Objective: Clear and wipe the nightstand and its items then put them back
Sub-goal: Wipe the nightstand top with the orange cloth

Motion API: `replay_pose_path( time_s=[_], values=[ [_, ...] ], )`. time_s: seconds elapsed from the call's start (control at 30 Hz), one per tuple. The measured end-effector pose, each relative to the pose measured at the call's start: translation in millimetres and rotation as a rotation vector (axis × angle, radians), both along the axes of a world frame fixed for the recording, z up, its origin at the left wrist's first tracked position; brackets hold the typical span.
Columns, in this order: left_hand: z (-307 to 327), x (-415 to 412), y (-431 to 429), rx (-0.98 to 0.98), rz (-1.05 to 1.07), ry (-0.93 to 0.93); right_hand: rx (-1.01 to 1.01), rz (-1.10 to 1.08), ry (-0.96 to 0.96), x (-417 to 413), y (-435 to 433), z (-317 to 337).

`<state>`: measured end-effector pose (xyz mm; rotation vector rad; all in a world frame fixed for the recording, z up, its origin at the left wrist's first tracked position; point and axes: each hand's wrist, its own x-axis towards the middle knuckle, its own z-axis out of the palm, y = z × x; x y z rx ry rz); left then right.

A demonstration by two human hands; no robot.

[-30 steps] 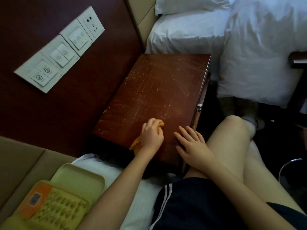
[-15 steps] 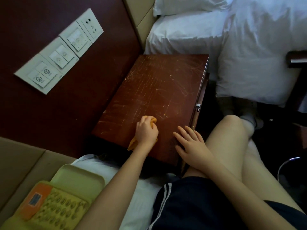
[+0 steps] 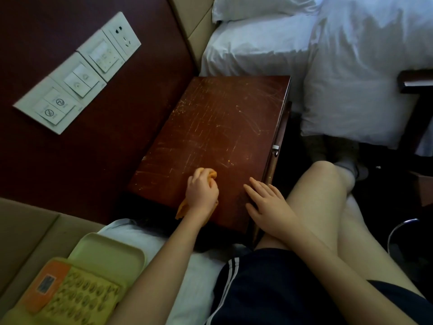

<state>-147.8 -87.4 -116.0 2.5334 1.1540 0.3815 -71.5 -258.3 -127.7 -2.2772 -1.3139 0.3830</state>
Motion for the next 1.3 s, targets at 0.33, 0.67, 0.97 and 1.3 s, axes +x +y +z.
replay_pose_path(
  time_s=[0.33,0.67,0.97,1.3],
  values=[
    [-4,22,-24,-0.030,-0.221,0.040,-0.008,0.010,-0.026,1,-2,1],
    [2,12,-8,-0.038,-0.051,0.039,-0.016,0.021,-0.079,0,-3,-3],
    [0,50,-25,0.013,0.014,0.033,-0.034,-0.020,-0.150,0,-12,-1],
    [-6,11,-14,0.045,-0.148,0.052,-0.050,-0.043,-0.126,-1,-11,0]
  ],
)
